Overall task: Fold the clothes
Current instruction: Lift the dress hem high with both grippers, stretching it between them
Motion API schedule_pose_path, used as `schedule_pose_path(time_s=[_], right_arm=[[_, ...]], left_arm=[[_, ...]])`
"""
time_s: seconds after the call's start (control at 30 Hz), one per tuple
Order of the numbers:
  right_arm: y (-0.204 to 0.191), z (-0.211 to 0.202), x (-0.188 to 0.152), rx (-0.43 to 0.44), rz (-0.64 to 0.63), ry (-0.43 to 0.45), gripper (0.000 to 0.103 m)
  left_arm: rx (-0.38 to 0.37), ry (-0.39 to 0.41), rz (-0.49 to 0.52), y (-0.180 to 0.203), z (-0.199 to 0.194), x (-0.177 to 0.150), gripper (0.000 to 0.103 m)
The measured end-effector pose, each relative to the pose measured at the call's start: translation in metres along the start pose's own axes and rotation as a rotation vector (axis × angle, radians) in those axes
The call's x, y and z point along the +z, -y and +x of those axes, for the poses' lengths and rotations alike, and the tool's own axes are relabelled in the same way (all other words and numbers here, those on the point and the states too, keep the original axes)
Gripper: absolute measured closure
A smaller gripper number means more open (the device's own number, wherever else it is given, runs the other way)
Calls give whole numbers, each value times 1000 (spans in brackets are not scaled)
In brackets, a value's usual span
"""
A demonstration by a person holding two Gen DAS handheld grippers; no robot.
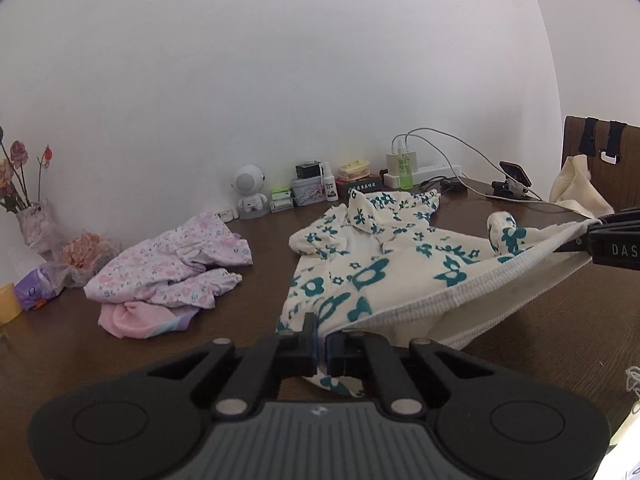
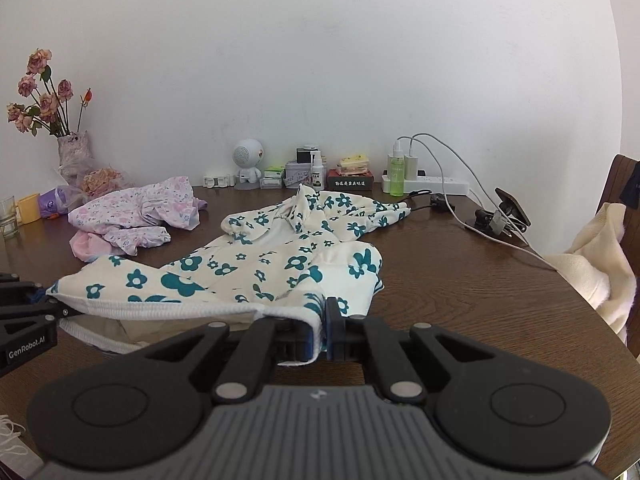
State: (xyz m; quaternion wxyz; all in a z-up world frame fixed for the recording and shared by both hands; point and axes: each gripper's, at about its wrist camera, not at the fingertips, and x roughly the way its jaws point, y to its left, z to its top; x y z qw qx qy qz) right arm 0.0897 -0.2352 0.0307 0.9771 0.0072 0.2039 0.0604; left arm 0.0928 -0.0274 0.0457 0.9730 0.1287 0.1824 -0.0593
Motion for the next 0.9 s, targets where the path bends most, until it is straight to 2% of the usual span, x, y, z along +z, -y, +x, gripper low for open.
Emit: schedule_pose_path(time_s=[0.03, 0.1, 0.13, 0.23, 0.37, 0.4, 0.43, 0.53, 0.7, 0.83, 0.9], right_arm=[[1, 3, 8, 4, -2, 9, 100], [8, 9, 47, 34, 18, 60, 101], [9, 7, 78, 39, 14, 102, 101], [11, 1, 171, 49, 2, 233, 101], [-1, -70, 294, 25, -34, 500, 101], [-2, -87, 314, 24, -28, 545, 101], [-5, -101, 333, 23, -19, 580, 101], [-17, -120, 372, -20, -32, 593, 101], [-17, -140, 405, -15, 23, 590, 101], [-28, -134, 422, -52, -19, 494, 101], [-29, -135, 427, -23, -5, 467, 101]], left_arm=[[22, 41, 22, -3, 2, 18, 100], [80, 143, 56, -14, 6, 67, 100], [108, 194, 71, -19, 6, 92, 100], [190, 350, 58, -40, -28, 181, 100], [299, 558, 40, -68, -73, 300, 98], [325, 606, 36, -74, -85, 328, 98], [338, 625, 34, -75, -96, 343, 98], [363, 607, 46, -75, -115, 376, 98], [280, 528, -30, -96, -135, 403, 94], [279, 365, -15, -98, -131, 422, 93], [249, 320, -35, -102, -127, 425, 93]])
